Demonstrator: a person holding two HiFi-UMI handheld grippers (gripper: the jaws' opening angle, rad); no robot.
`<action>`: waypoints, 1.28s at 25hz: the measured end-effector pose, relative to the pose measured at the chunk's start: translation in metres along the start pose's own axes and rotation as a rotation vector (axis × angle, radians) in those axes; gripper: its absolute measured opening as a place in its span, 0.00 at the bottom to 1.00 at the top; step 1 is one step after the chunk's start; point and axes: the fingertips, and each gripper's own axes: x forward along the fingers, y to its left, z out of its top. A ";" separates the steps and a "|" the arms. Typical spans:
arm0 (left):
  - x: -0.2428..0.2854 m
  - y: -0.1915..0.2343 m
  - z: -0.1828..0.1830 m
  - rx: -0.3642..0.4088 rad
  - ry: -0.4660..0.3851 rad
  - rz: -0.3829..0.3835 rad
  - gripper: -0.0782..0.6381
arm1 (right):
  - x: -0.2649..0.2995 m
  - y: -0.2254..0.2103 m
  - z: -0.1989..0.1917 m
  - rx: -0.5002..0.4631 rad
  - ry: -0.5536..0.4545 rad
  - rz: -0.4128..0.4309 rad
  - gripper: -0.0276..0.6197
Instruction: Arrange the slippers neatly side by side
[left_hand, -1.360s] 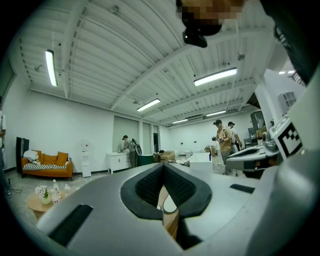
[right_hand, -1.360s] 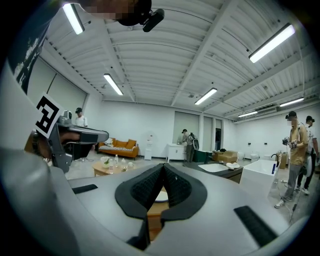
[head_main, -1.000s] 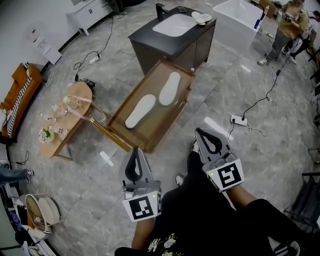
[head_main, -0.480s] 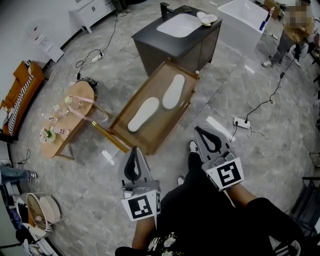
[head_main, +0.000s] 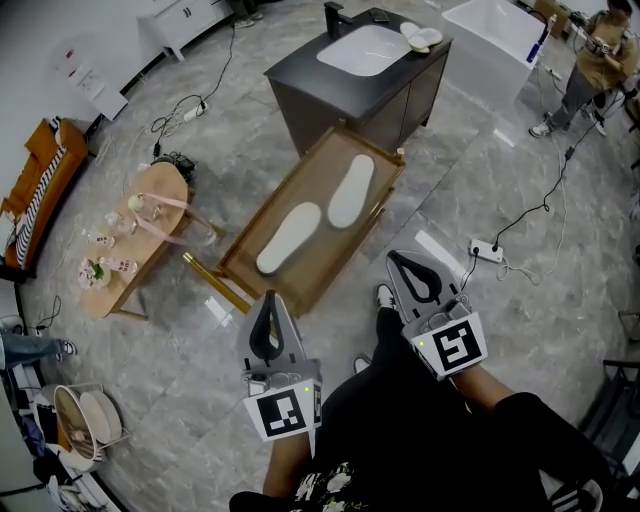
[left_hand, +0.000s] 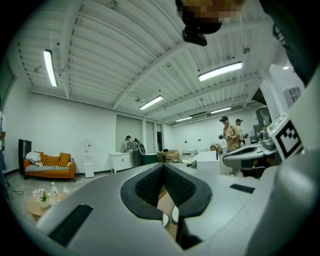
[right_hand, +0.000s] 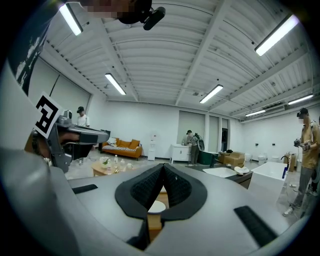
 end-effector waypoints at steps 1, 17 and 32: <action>0.005 0.000 0.001 0.003 -0.001 -0.001 0.11 | 0.004 -0.003 0.000 0.003 0.003 0.001 0.04; 0.083 0.006 0.013 -0.007 0.004 0.067 0.11 | 0.073 -0.063 0.011 -0.022 -0.007 0.059 0.04; 0.135 0.015 0.008 -0.014 0.014 0.214 0.11 | 0.136 -0.103 0.007 -0.041 -0.025 0.196 0.04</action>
